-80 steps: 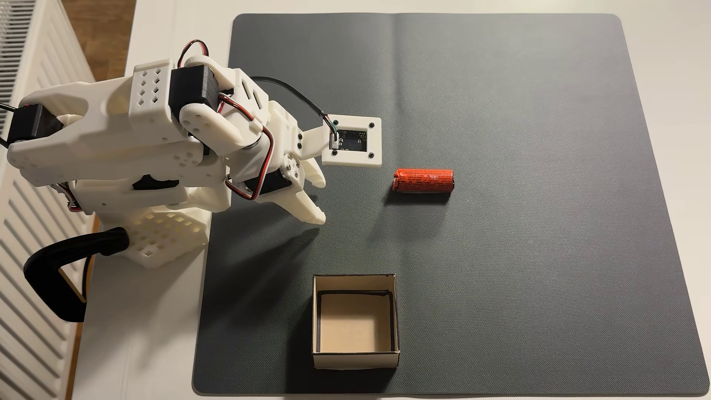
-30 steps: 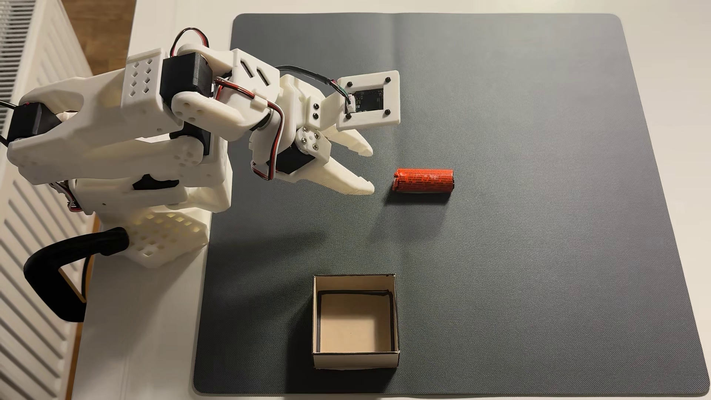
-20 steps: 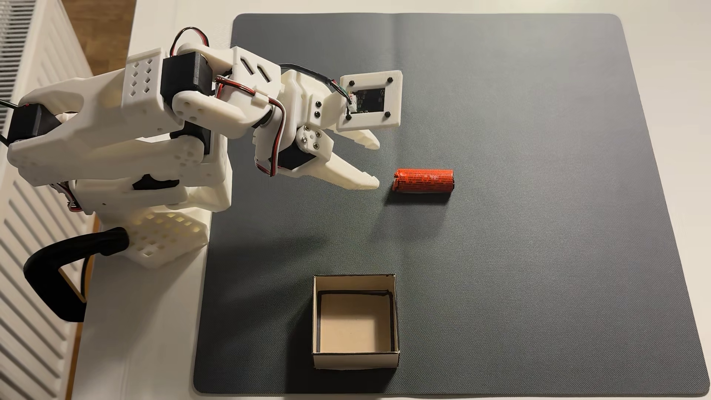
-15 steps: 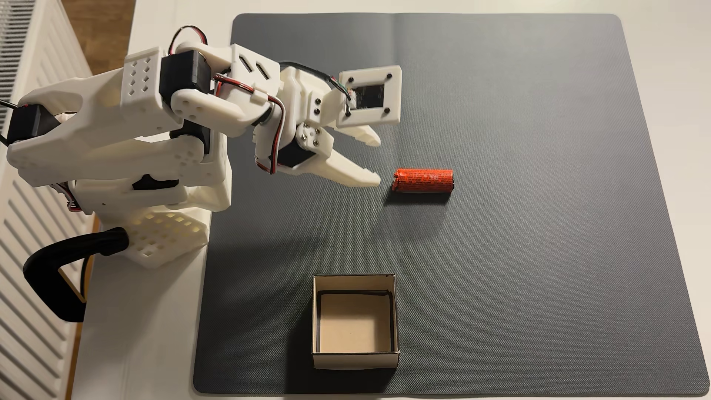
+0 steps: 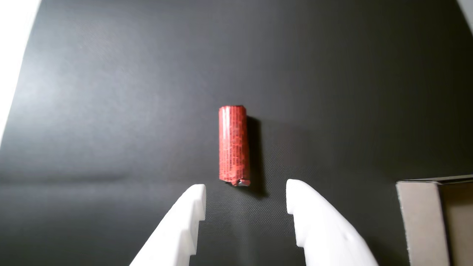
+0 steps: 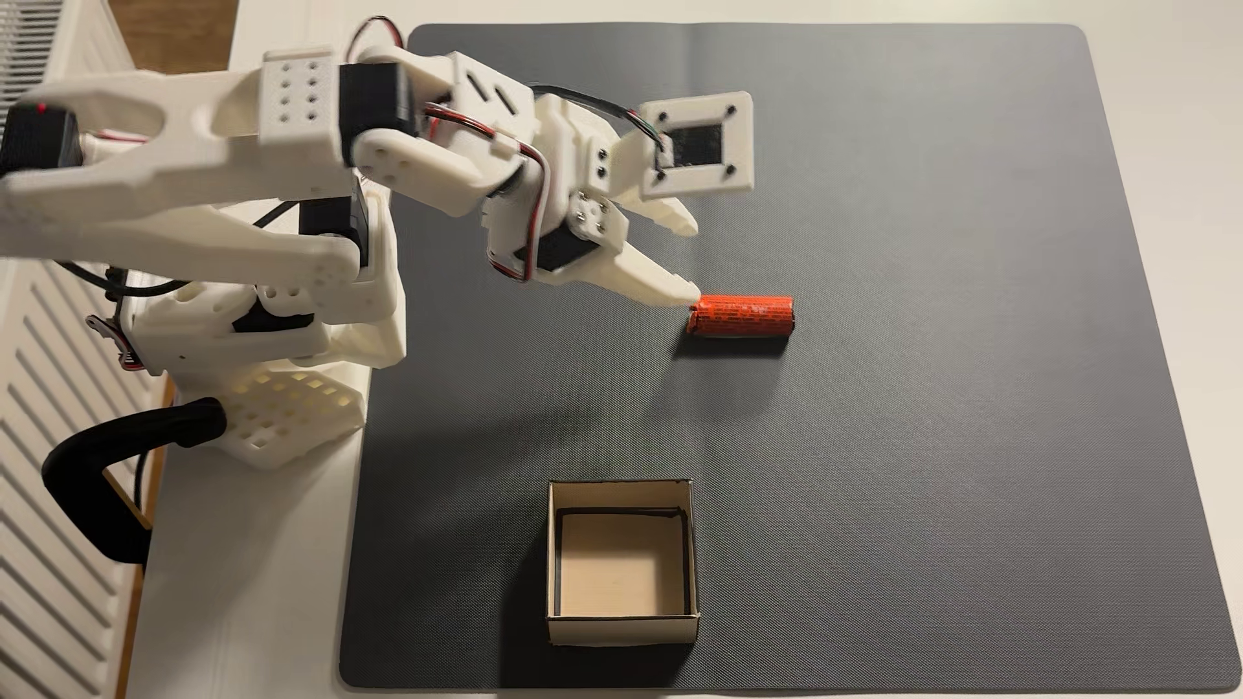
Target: Pick the red object and place it in the box
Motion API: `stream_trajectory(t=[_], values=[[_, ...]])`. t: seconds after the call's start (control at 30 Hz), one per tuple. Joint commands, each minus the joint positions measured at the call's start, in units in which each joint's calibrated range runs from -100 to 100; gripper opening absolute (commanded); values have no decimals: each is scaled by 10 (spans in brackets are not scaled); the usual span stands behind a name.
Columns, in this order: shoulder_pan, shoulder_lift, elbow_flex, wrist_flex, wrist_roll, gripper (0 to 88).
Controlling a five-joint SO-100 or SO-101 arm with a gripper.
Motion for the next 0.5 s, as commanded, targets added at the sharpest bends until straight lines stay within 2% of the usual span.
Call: stream_trajectory(t=[0.0, 0.23, 0.47], values=[[-2, 95, -22, -80, 0, 172], [-2, 250, -33, -228, 0, 178], [0, 337, -90, -237, 0, 179]])
